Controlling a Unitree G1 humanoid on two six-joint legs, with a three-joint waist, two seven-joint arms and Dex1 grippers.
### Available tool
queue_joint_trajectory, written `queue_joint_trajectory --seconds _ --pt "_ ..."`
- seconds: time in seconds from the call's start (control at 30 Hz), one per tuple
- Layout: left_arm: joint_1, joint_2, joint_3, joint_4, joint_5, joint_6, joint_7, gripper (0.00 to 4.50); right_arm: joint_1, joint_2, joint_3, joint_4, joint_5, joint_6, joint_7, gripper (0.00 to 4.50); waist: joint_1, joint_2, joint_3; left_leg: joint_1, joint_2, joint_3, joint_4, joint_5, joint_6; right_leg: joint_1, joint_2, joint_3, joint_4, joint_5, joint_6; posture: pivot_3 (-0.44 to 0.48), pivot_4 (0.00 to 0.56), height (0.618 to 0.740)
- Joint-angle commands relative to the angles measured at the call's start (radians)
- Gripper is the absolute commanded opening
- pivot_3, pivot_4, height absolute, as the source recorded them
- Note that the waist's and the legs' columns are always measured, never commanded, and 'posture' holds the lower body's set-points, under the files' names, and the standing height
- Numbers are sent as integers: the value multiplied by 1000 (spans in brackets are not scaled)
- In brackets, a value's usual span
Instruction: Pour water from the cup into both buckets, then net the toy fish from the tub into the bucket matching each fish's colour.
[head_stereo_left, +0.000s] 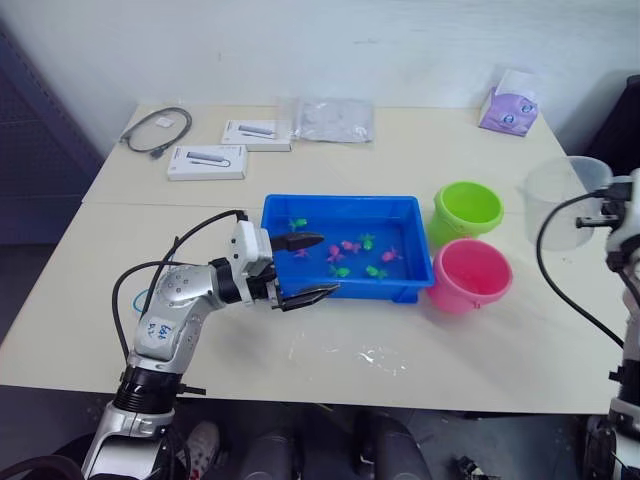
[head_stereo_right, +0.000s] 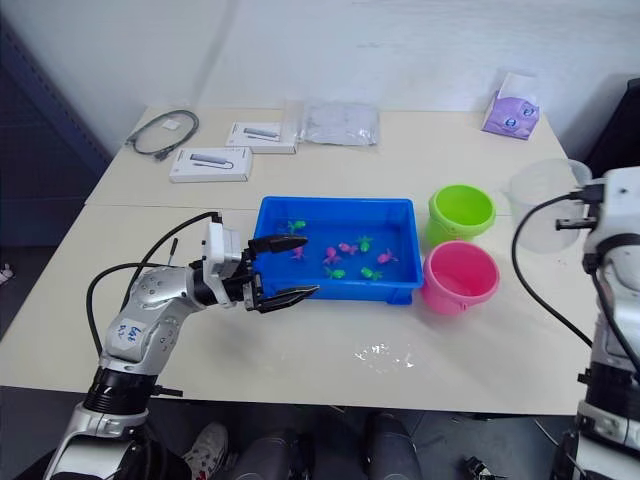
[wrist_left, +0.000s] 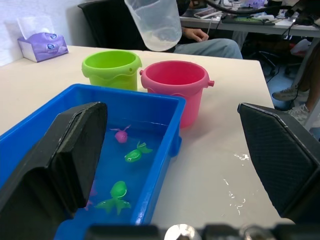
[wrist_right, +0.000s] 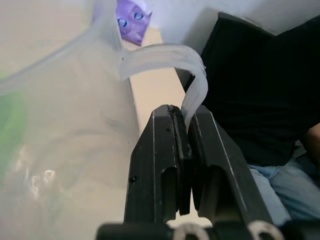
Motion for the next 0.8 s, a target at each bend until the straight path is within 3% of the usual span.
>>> queue_joint_trajectory --seconds 0.03,0.37,0.8 --pt "-24 -4 22 -2 0 -10 20 4500 -83 -65 65 66 -82 -77 -27 66 0 0 0 -1 0 0 1 0 0 0 0 0 0 0 0 0 150 740" --pt "-22 -21 19 6 15 -21 55 4500 -157 -160 296 202 -313 -357 -50 66 3 0 0 -5 0 -4 2 1 -1 -1 0 -5 -3 1 1 0 150 740" --pt "0 -19 19 -11 26 -26 77 4500 -162 -156 334 272 -462 -508 -185 66 1 0 0 -6 0 -4 2 2 -2 -1 1 -6 -3 1 1 0 150 740"
